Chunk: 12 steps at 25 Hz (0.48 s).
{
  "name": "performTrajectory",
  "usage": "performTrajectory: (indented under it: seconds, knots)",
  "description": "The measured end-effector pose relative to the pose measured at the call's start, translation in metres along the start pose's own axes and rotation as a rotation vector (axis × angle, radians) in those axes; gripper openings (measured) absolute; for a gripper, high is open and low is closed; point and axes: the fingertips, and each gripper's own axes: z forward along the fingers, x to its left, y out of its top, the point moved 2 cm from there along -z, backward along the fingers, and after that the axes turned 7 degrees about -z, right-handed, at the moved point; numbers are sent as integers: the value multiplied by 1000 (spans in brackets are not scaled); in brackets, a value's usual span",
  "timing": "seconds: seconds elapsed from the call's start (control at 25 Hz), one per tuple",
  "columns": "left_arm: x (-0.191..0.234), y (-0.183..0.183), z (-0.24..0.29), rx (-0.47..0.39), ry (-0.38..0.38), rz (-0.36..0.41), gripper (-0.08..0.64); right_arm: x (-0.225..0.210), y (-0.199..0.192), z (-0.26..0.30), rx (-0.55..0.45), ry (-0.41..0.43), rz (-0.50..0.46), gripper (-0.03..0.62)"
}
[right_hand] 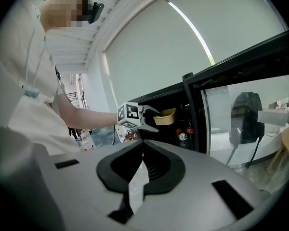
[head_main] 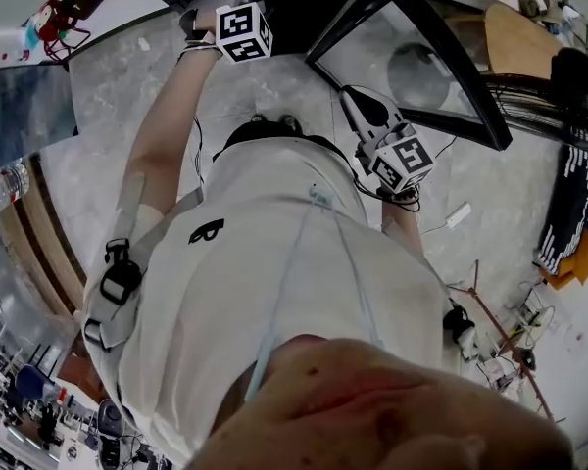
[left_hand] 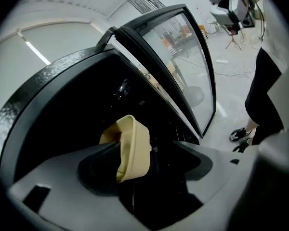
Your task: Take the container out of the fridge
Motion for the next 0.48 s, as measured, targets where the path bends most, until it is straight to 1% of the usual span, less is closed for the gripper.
performTrajectory:
  seconds: [0.24,0.32,0.4,0.48]
  knots:
    - [-1,-4,31,104,10,185,331,-4,3,-5,-3,-26,6,17]
    - [0,-3,38,119,35,262,278,-5,3,-7,-3,-32,9,16]
    - [4,-5,44,136,62,311,141,-6,4,-10,-5,-38,9,17]
    - [7,-8,45,156,66,298,130,-7,6,-12,-13,-43,8,17]
